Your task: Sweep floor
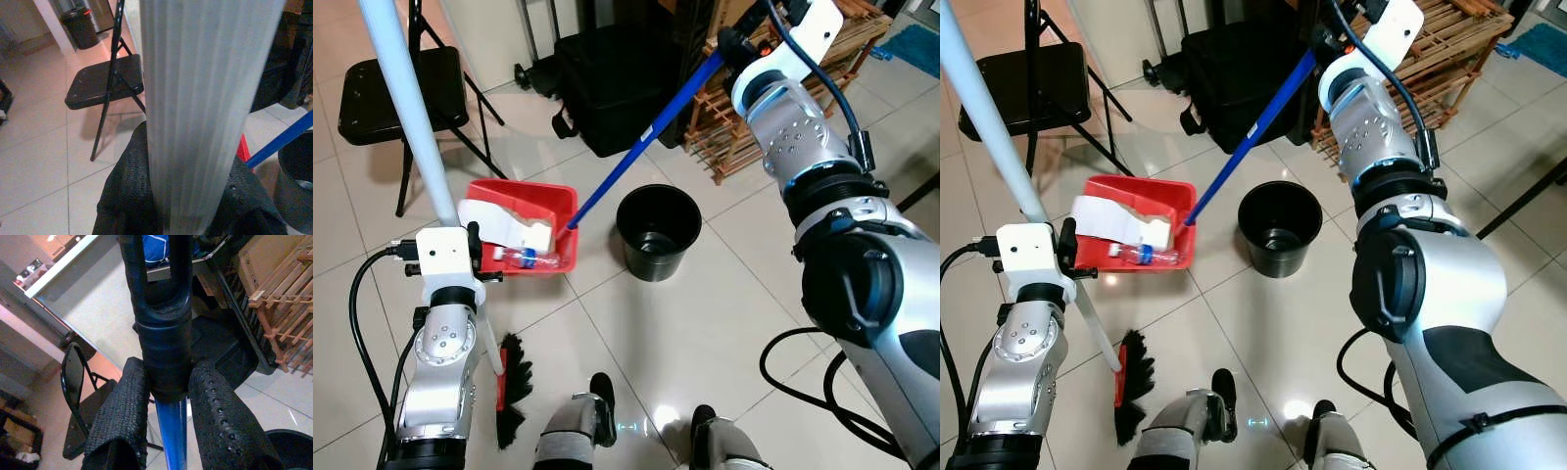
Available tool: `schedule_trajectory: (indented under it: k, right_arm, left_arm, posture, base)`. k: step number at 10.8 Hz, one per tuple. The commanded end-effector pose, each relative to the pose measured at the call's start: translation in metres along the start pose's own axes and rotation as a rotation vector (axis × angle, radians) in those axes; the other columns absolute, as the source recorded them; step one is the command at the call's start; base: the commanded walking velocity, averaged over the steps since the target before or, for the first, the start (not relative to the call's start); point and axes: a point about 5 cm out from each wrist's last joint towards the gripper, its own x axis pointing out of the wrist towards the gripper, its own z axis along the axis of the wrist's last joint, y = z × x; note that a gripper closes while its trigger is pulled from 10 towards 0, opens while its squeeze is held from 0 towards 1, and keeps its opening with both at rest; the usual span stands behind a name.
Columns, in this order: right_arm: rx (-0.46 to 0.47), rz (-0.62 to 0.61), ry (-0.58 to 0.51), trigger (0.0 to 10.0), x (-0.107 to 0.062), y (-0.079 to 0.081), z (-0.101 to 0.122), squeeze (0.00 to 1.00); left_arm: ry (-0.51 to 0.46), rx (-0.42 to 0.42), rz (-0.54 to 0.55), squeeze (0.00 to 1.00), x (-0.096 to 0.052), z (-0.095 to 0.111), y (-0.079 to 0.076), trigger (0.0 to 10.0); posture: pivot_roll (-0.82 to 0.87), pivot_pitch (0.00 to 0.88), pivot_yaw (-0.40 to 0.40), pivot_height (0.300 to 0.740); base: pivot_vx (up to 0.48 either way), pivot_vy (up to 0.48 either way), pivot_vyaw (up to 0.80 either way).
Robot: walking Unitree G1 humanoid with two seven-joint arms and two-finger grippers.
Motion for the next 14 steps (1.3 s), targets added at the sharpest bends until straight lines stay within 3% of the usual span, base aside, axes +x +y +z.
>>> schedule_trajectory:
  k: [1, 3, 6, 8, 14]
  right_arm:
    - [0.061, 0.024, -0.089, 10.0, 0.003, 0.011, 0.022, 0.0]
    - [0.078, 0.012, -0.155, 10.0, 0.003, 0.013, 0.038, 0.0]
    - [0.02, -0.011, -0.194, 10.0, 0.001, 0.007, 0.046, 0.0]
    - [-0.096, -0.038, -0.234, 10.0, -0.001, -0.001, 0.054, 0.0]
    - [-0.174, -0.109, -0.297, 10.0, -0.008, -0.025, 0.068, 0.0]
  left_arm:
    - [-0.013, -0.006, 0.019, 0.0, 0.001, 0.001, 0.002, 10.0]
    - [-0.016, -0.005, 0.02, 0.0, 0.002, 0.002, 0.002, 10.0]
    - [-0.017, -0.003, 0.024, 0.0, 0.001, 0.002, 0.002, 10.0]
    - [-0.016, -0.004, 0.022, 0.0, 0.0, 0.002, 0.001, 10.0]
    - [-0.019, -0.005, 0.028, 0.0, 0.001, 0.002, 0.002, 10.0]
  posture:
    - [0.07, 0.177, 0.047, 0.74]
    - [0.07, 0.178, 0.043, 0.74]
    - [0.08, 0.18, 0.042, 0.74]
    - [0.08, 0.185, 0.04, 0.74]
    - [0.08, 0.185, 0.042, 0.74]
  base:
    - [0.0, 0.0, 0.0]
    - [0.0, 0.0, 0.0]
    - [0.0, 0.0, 0.0]
    - [0.0, 0.0, 0.0]
    - [0.0, 0.0, 0.0]
